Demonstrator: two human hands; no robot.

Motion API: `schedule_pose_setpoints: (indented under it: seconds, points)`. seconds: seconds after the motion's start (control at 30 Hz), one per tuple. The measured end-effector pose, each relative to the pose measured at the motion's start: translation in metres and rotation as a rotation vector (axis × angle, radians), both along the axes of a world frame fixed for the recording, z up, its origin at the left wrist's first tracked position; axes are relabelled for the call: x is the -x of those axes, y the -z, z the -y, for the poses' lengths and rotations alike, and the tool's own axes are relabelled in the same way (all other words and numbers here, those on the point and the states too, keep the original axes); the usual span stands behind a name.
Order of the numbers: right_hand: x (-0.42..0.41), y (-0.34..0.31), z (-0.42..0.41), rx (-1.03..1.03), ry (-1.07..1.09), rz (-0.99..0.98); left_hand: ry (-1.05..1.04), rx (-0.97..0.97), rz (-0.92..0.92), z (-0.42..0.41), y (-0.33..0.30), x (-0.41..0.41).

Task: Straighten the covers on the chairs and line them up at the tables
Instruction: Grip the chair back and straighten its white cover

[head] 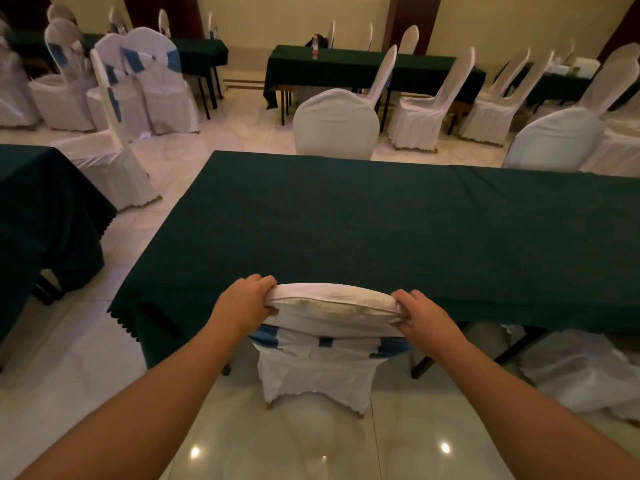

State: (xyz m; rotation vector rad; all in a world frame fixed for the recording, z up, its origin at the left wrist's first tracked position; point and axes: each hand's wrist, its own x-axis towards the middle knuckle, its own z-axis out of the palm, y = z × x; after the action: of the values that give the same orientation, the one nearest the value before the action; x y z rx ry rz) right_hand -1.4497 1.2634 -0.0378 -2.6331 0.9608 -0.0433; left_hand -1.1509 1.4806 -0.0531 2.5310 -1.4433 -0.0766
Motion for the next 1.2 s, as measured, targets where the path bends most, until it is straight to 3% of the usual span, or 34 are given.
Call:
schedule_pose_setpoints:
  seconds: [0.9,1.2]
  points:
    - [0.038,-0.013,0.02,0.066,-0.005,-0.057,0.023,0.134,-0.048,0.015,0.004,0.059]
    - [0.048,-0.015,0.031,0.053,-0.02,-0.036,-0.132,-0.013,-0.102,0.016,0.009,0.045]
